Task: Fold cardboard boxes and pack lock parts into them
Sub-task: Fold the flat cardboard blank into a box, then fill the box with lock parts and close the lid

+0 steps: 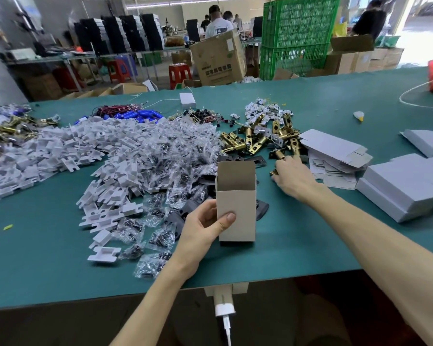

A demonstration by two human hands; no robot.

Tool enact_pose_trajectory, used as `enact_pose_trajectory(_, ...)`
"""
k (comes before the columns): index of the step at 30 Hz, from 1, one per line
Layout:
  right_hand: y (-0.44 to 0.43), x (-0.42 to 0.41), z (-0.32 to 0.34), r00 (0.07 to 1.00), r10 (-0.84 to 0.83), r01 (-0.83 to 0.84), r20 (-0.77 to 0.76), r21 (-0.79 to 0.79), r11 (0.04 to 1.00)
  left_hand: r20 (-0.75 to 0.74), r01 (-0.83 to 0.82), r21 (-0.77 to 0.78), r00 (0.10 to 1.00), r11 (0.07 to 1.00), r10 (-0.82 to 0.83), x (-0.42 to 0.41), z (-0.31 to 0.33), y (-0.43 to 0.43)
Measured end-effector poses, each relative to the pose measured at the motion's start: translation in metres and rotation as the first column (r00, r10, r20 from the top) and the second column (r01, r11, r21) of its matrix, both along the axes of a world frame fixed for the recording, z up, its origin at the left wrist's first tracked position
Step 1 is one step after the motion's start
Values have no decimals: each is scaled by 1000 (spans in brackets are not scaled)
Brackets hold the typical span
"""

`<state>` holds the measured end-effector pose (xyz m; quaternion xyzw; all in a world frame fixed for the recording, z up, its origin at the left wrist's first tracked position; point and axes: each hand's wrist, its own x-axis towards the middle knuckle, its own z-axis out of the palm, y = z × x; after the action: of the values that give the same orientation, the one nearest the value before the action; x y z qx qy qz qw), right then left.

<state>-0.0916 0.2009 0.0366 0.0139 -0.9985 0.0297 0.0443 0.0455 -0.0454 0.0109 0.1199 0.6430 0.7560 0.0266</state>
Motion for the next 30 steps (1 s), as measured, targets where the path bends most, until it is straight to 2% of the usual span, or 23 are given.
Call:
enact_pose_trajectory(3,-3,6,5,998,-43,50,48,-141,989,-5,8,-7,1000,1000,-8,0,0,0)
enact_pose_trajectory(6,0,7,12,993,-53,88,109,-349,933,-3,12,1,1000,1000,-12,0,0,0)
enact_pose_trajectory(10,9,12,23,993,-32,86,115,-505,859,2,11,8,1000,1000,-11,-1,-2,-1)
enact_pose_trajectory(15,27,23,40,993,31,45,111,-620,784,8,5,1,1000,1000,-5,-1,-3,-1)
enact_pose_trajectory(19,46,36,46,994,15,68,109,-717,694,2,-14,-24,1000,1000,14,-1,-4,0)
enact_pose_trajectory(23,45,52,60,999,30,14,36,-841,541,-2,-14,-36,1000,999,14,-3,-4,0)
enact_pose_trajectory(27,21,75,97,987,92,-151,-128,-937,316,-4,-9,-29,1000,1000,9,-2,-5,0)
enact_pose_trajectory(30,-1,93,130,955,167,-274,-243,-942,194,-1,-9,-18,1000,1000,8,-2,-6,0)
